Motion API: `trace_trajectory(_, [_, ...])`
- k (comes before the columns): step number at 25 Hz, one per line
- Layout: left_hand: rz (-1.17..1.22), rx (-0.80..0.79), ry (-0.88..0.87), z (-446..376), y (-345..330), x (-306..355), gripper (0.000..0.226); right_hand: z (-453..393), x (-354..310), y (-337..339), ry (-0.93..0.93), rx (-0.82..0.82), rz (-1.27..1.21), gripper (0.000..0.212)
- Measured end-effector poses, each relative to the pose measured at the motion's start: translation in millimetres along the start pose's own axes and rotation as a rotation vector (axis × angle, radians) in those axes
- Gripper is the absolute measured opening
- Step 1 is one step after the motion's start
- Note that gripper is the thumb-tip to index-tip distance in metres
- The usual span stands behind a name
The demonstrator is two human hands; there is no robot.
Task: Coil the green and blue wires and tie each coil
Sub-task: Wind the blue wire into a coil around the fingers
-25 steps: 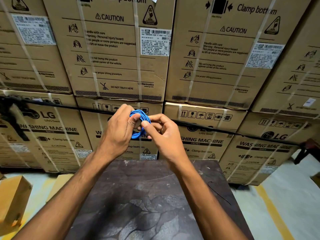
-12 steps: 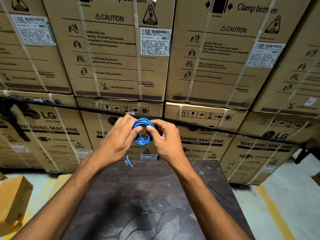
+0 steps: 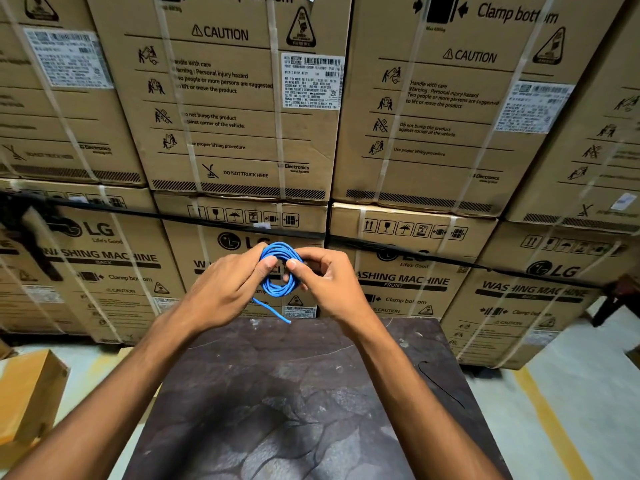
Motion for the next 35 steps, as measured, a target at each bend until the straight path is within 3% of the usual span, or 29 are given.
trace_trajectory(2, [-0.023, 0.043, 0.008, -0.2, -0.5, 0.5, 0.027, 4.3, 5.1, -4.6, -0.047, 0.017, -0.093, 0.019])
trace_trajectory(6, [-0.083, 0.165, 0.075, 0.5, 2.8, -7.0, 0.03, 27.4, 19.6, -4.3, 0.142, 0.485, -0.058, 0.017])
trace_trajectory(8, [-0.119, 0.224, 0.112, 0.0, 4.2, -8.1, 0.032, 42.8, 24.0, -15.9, 0.255, 0.385, -0.07, 0.019])
trace_trajectory(10, [-0.142, 0.268, 0.153, -1.5, 3.4, -8.3, 0.039, 52.7, 22.1, -32.6, 0.255, 0.188, -0.134, 0.021])
trace_trajectory(13, [-0.131, 0.339, 0.207, -4.3, 2.4, -4.1, 0.045, 53.2, 18.5, -47.3, 0.249, 0.088, -0.327, 0.022])
trace_trajectory(21, [0.11, 0.442, 0.226, -3.6, 3.8, 0.8, 0.035, 32.3, 20.5, -39.5, 0.026, 0.178, -0.606, 0.015])
trace_trajectory(25, [0.196, 0.471, 0.223, -4.7, 6.5, 1.8, 0.034, 20.1, 24.9, -18.9, -0.061, 0.18, -0.547, 0.014])
trace_trajectory(31, [0.137, 0.403, 0.205, 1.5, -18.0, -0.8, 0.046, 6.4, 10.6, -8.5, -0.054, 0.15, -0.64, 0.011])
trace_trajectory(35, [0.115, 0.458, 0.202, 1.2, -20.7, 7.9, 0.038, 4.2, 11.4, -21.1, -0.123, 0.178, -0.832, 0.018])
Point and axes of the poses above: each hand's wrist, its own z-axis away from the middle knuckle, its own y-axis out of the back of the hand, x = y × z, the point moved 3 cm from there along -z, towards the middle knuckle, and after that the axes turned 13 degrees about -y, right-handed, at the moved point
